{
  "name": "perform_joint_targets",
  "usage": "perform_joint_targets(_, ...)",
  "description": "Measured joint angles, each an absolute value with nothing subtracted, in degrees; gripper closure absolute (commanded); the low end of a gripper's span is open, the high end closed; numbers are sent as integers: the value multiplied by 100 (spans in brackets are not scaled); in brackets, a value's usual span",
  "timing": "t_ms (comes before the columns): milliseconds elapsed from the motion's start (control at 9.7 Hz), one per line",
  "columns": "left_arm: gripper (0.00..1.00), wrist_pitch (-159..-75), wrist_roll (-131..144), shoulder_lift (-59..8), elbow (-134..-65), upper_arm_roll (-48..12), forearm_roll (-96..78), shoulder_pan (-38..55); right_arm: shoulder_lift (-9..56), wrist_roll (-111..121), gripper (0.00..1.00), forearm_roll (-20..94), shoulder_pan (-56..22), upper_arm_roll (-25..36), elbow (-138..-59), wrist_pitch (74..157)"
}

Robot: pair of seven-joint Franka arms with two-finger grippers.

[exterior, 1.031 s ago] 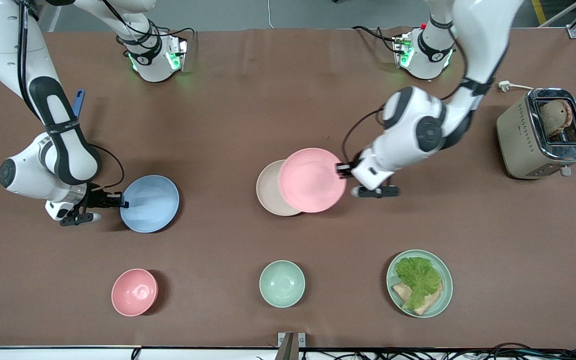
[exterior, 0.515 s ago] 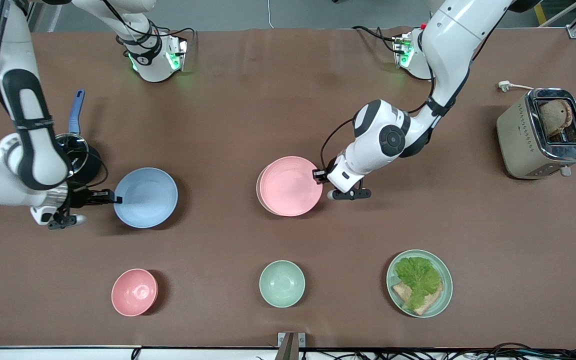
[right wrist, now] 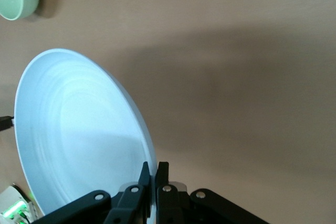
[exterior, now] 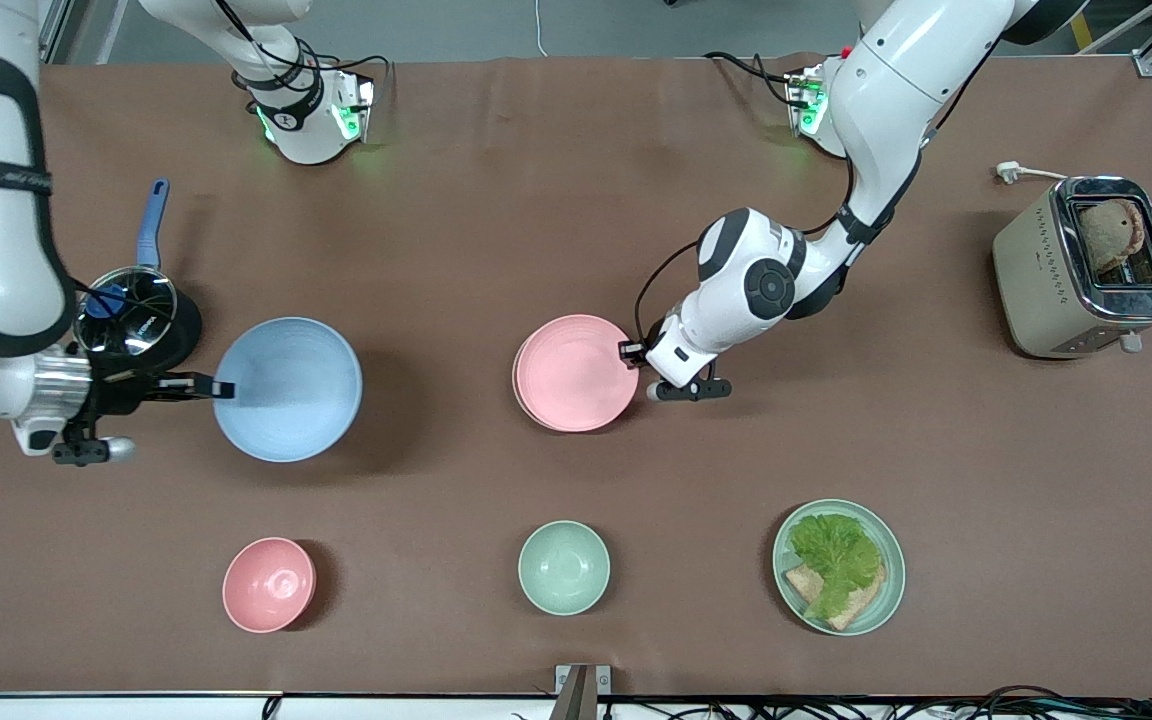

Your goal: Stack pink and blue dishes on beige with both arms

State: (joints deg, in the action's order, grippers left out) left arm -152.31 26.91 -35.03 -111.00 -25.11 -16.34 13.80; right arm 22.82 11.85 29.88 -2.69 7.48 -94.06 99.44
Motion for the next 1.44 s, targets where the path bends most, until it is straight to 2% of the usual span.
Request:
perform_joint_targets(103,30,-15275,2691,-3522,-11099,-2504,-1634,1387,2259,777,99,2987,-473,600,-9401,10055)
perform_joint_targets(206,0,-15297,2691,-3546,-11096,-2502,-1634,1395,2261,431,99,2986,-556,386,-9409,10209)
perform_joint_targets(412,0,-15325,2691,-3539,-11043,-2493,-1634,1389,2264,-151,99,2972,-587,-66,-9468,10366)
perform_joint_targets(619,0,-14994,2691,-3224,-10825,-2447,-1634,1188,2199,-404,99,2964,-593,-516,-9892,10937)
perform_joint_targets(928,0,-12991,2650,-2229,-10056,-2426,-184,164,2112,-1178,99,2954,-627,-1651,-10895,12589)
perform_joint_targets(1134,0,-11810,2641,-2009,-9406,-2409,565,-332,2195,-1656,99,2952,-710,-2324,-11278,13723)
perform_joint_targets(1443,0,-10835,1797,-1801,-8521,-2401,810,-1095,2545,-1768,98,2952,-871,-2634,-11384,14350)
